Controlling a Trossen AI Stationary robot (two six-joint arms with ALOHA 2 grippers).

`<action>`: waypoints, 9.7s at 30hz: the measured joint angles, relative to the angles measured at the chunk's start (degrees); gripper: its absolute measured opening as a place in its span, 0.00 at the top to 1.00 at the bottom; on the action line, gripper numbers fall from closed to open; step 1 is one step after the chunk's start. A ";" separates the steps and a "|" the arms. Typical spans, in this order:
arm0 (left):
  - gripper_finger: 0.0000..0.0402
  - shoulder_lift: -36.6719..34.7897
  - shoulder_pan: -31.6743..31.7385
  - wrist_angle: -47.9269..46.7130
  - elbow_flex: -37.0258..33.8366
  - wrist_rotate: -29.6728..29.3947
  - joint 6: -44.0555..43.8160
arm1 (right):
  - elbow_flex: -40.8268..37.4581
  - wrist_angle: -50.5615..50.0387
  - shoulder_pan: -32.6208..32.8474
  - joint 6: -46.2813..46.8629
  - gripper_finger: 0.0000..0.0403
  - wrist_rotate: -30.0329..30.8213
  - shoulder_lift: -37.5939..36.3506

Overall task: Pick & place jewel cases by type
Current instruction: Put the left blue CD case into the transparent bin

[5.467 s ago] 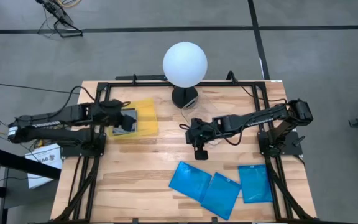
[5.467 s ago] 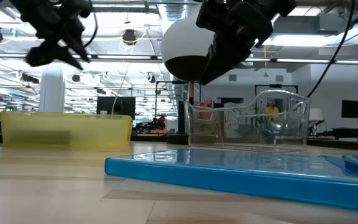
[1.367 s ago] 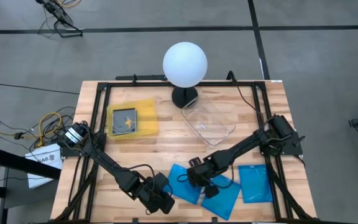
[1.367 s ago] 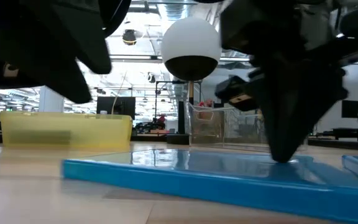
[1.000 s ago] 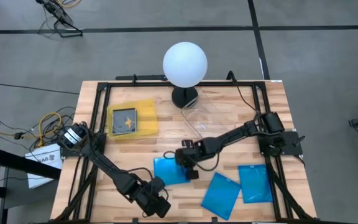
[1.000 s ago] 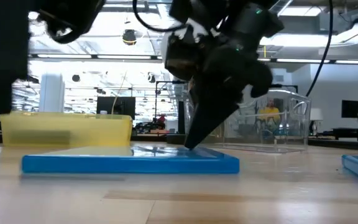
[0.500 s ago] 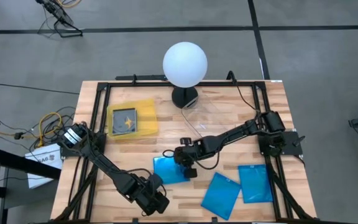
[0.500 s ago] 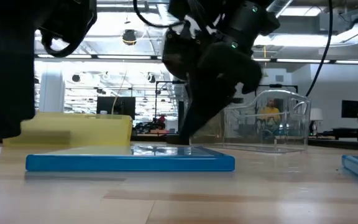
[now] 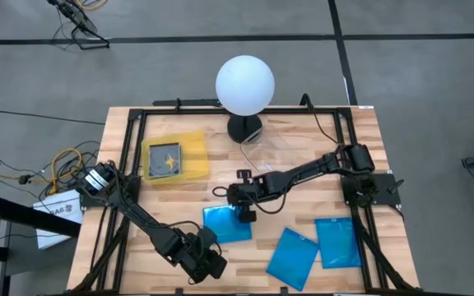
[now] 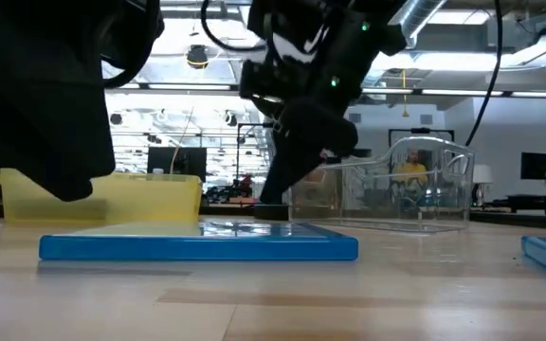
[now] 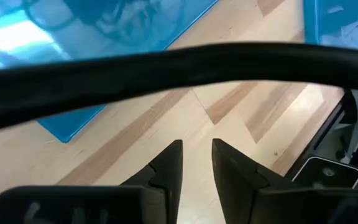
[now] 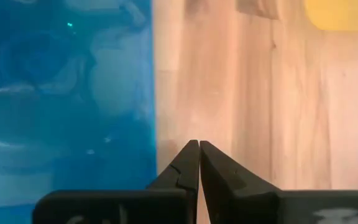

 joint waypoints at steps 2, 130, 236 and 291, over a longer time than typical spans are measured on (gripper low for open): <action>0.83 0.00 -0.02 -0.05 -0.23 0.00 -0.04 | -0.21 0.36 -0.76 -0.05 0.98 -0.04 0.00; 0.46 -2.69 4.83 6.79 -9.22 4.52 -19.91 | -17.01 13.40 22.91 20.04 1.00 4.24 -4.04; 0.46 -6.75 10.95 -32.29 -3.62 -2.64 -7.12 | -16.31 23.78 11.34 13.72 1.00 1.64 -1.84; 1.00 -0.71 -2.18 -51.41 12.84 9.90 -21.23 | -9.97 10.79 5.97 5.08 1.00 -10.34 -1.75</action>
